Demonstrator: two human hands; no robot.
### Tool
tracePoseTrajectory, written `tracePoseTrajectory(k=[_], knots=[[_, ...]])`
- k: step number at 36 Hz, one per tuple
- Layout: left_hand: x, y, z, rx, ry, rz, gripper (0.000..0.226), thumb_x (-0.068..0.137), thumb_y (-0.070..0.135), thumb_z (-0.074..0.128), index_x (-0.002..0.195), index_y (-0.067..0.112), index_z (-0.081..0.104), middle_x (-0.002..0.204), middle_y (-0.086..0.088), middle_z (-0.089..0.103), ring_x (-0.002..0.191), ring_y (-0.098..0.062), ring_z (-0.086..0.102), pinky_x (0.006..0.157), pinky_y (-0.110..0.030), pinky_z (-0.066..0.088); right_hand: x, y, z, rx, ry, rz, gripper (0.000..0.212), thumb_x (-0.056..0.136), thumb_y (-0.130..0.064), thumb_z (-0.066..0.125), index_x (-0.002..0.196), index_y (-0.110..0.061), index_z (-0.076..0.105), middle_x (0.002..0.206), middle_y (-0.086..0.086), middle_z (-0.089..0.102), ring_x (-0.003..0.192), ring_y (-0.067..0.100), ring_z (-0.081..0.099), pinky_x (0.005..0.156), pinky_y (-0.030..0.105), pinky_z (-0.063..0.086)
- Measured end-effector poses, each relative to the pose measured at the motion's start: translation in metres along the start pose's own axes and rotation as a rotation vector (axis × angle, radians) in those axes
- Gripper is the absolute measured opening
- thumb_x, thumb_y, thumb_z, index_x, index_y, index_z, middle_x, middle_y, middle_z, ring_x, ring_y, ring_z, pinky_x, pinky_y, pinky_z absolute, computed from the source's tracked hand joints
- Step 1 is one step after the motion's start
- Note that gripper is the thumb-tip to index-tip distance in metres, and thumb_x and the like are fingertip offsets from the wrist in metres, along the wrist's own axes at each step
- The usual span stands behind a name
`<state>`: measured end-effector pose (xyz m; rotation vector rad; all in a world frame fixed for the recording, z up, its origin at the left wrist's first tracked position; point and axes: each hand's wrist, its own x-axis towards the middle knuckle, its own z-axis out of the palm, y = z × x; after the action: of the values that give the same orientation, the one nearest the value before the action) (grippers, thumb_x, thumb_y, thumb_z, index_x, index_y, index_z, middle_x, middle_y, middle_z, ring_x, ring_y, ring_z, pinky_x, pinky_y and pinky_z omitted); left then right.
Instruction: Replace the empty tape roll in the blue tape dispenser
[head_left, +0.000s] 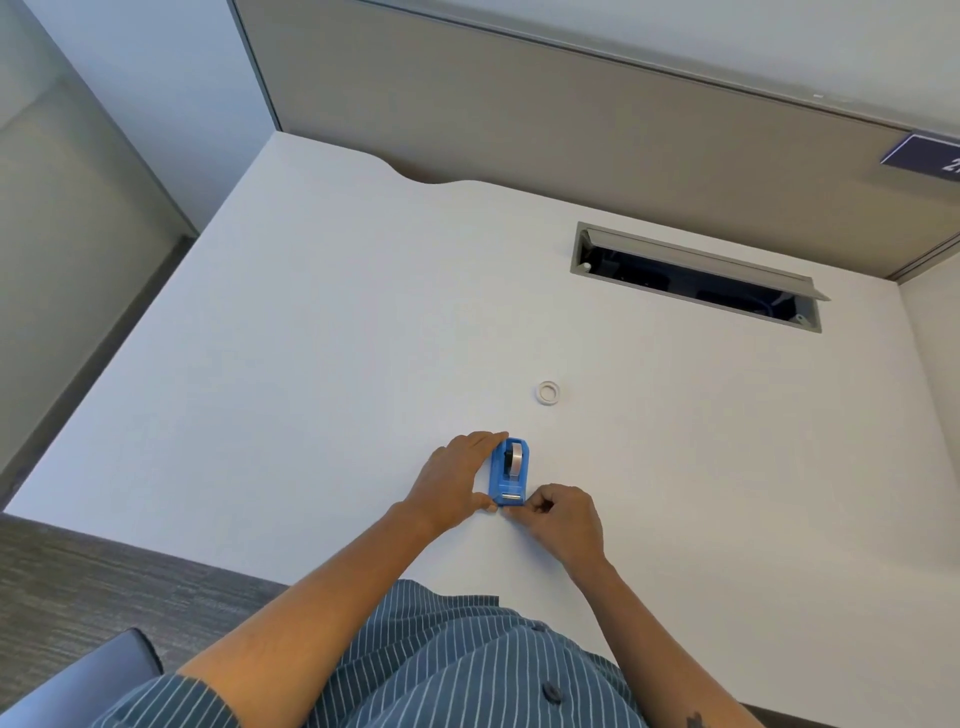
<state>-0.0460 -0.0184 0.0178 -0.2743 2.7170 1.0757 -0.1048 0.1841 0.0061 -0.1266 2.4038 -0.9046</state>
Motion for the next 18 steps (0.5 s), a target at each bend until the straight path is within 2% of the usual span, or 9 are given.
tracePoseTrajectory(k=[6, 11, 15, 18], knots=[[-0.001, -0.002, 0.001, -0.004, -0.014, 0.022, 0.102, 0.080, 0.032, 0.091, 0.164, 0.023, 0.034, 0.165, 0.001, 0.045, 0.147, -0.021, 0.046, 0.121, -0.038, 0.038, 0.002, -0.001, -0.001, 0.007, -0.041, 0.016, 0.045, 0.068, -0.049, 0.094, 0.063, -0.014, 0.068, 0.066, 0.008, 0.072, 0.053, 0.011, 0.051, 0.056, 0.031, 0.042], [-0.003, -0.003, 0.003, 0.033, -0.019, 0.057, 0.107, 0.086, 0.037, 0.086, 0.168, 0.023, 0.020, 0.169, -0.001, 0.039, 0.150, -0.022, 0.042, 0.124, -0.040, 0.037, -0.001, 0.002, -0.008, 0.077, -0.091, -0.001, 0.037, 0.066, -0.039, 0.100, 0.065, -0.013, 0.073, 0.069, 0.008, 0.075, 0.055, 0.009, 0.055, 0.059, 0.033, 0.049], [-0.009, 0.000, 0.003, -0.007, -0.035, 0.063, 0.128, 0.081, 0.064, 0.081, 0.170, 0.023, -0.001, 0.171, 0.001, 0.035, 0.150, -0.019, 0.040, 0.124, -0.041, 0.036, -0.008, 0.005, -0.022, 0.128, -0.166, -0.035, 0.028, 0.070, -0.033, 0.102, 0.074, -0.015, 0.081, 0.073, 0.006, 0.079, 0.058, 0.007, 0.061, 0.062, 0.029, 0.056], [-0.013, 0.003, 0.004, -0.097, -0.015, 0.024, 0.126, 0.082, 0.075, 0.071, 0.170, 0.026, -0.006, 0.176, 0.005, 0.024, 0.157, -0.016, 0.031, 0.127, -0.038, 0.029, -0.014, 0.005, -0.036, 0.135, -0.186, -0.054, 0.023, 0.079, -0.037, 0.096, 0.078, -0.017, 0.083, 0.075, 0.008, 0.080, 0.060, 0.012, 0.064, 0.062, 0.029, 0.056]])
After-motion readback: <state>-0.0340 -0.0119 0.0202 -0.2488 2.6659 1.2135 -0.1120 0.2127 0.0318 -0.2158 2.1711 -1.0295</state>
